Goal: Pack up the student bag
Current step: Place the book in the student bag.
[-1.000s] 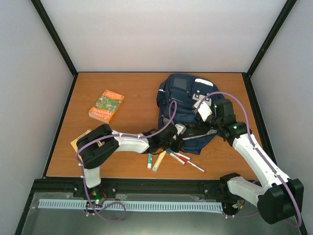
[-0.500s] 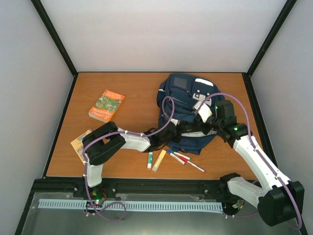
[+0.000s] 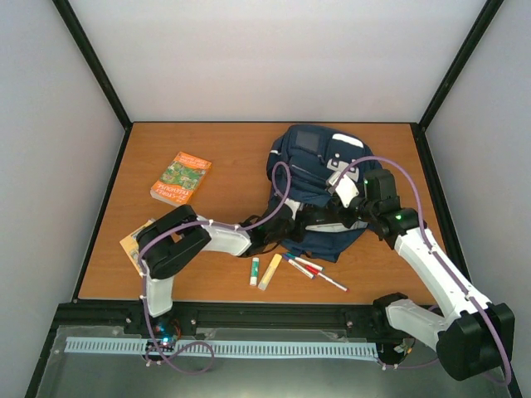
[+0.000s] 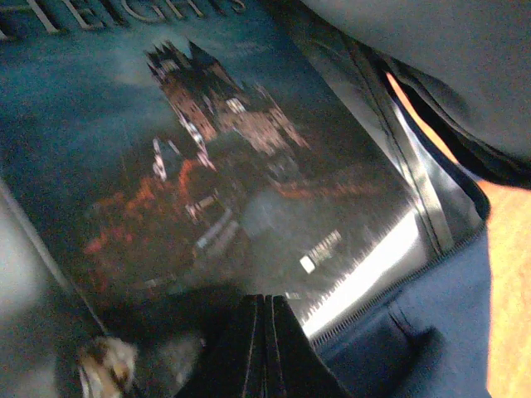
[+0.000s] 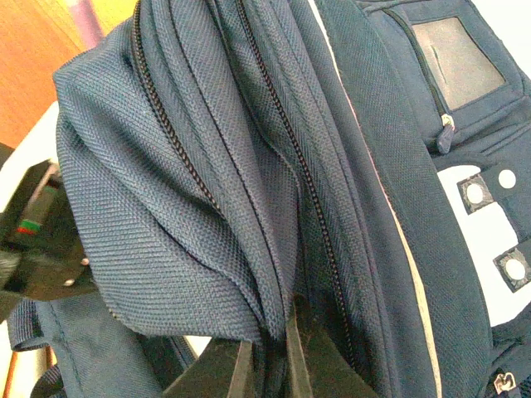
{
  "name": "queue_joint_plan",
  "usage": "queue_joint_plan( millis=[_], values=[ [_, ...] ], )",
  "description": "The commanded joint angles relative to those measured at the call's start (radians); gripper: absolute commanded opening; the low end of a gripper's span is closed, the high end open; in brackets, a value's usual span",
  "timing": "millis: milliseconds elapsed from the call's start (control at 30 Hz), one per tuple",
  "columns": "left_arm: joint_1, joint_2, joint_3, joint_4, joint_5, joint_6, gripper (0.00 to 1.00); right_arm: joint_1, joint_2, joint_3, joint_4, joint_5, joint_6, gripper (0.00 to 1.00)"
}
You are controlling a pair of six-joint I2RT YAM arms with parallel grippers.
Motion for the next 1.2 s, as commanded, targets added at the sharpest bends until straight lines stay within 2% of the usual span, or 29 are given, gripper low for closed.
queue_joint_plan(
  millis=[0,367,633,1000,1167],
  values=[
    [-0.021,-0.073,-0.036,0.005,0.063,0.035,0.01,0.002,-0.004,0.005,0.058,-0.031,0.014,0.03],
    [-0.052,0.014,0.01,-0.172,-0.068,0.031,0.01,0.002,-0.015,0.004,0.052,-0.037,0.02,0.03],
    [-0.051,0.003,-0.002,-0.172,-0.271,0.007,0.01,0.002,-0.025,0.001,0.045,-0.056,0.016,0.03],
    [-0.042,0.106,0.175,-0.12,-0.351,0.03,0.01,0.001,-0.026,-0.002,0.028,-0.102,0.006,0.03],
    [-0.021,0.135,0.204,-0.129,-0.446,0.01,0.01,0.002,-0.028,-0.004,0.027,-0.102,0.007,0.03]
  ],
)
